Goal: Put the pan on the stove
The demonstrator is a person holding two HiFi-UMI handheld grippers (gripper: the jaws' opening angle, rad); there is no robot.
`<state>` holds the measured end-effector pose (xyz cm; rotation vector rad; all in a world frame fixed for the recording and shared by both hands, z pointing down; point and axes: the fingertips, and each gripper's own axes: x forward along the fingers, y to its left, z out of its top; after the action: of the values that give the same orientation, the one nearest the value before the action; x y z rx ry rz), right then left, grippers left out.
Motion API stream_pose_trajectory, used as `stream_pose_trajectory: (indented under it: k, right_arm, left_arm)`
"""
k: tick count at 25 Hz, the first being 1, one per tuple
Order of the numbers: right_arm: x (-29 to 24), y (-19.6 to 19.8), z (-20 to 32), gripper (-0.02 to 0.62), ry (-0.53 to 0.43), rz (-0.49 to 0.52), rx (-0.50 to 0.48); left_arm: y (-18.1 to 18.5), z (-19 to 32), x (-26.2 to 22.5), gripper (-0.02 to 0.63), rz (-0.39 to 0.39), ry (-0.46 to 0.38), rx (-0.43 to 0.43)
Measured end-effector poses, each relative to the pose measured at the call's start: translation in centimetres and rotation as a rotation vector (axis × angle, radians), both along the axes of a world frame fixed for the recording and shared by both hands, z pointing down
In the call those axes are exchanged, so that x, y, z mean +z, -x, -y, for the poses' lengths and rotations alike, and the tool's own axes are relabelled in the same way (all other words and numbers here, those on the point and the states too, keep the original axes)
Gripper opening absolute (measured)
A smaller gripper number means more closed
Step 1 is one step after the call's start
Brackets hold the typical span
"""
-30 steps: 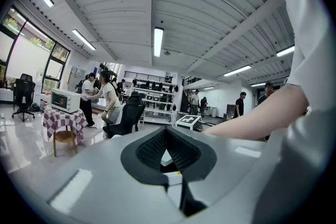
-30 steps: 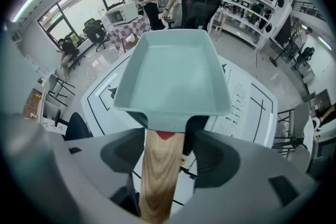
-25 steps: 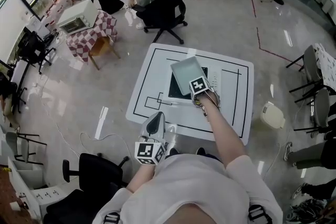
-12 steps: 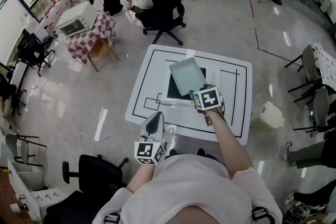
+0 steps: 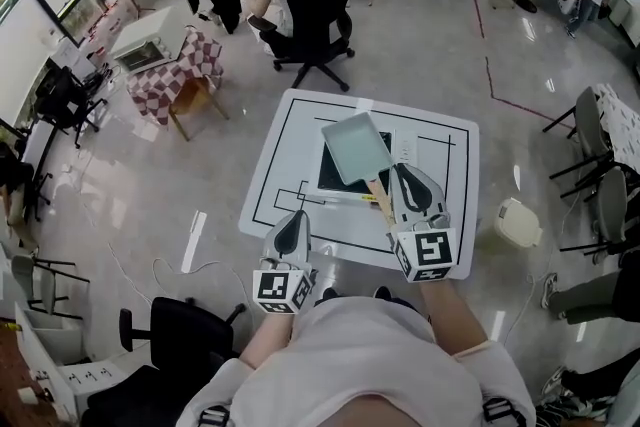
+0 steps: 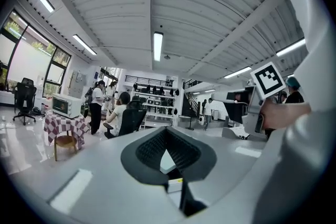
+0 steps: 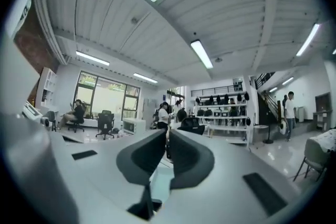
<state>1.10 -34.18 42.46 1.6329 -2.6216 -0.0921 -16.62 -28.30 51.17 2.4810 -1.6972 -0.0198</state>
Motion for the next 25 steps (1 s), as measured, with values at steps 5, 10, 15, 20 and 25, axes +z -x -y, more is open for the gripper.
stream_pose_trajectory:
  k: [5,10,15,20,25]
  right_arm:
    - [-1.5,-0.2,-3.2,0.008,-0.11,0.073,-0.042]
    - [1.3,-0.5,-3.7,0.008,-0.067,0.05,-0.056]
    - [2.9,-1.4,-3.9,0.008,-0.009,0.059,-0.044]
    - [3.4,-1.9,-4.0,0.008,0.006,0.063,-0.038]
    - [4.1,-2.0,-4.1,0.008,0.024,0.06,-0.044]
  left_arm:
    - [-0.3,-0.2,-1.2,0.011,-0.007,-0.028,0.001]
    - [-0.7,-0.6,-1.8,0.011,0.005,-0.044,0.009]
    - [-1.4,-0.8,-2.5,0.011,0.02,-0.067,0.021]
    - [-1.7,-1.0,-2.6,0.011,0.024,-0.07,0.025]
    - [-1.8,-1.1,-2.6,0.011,0.03,-0.071,0.026]
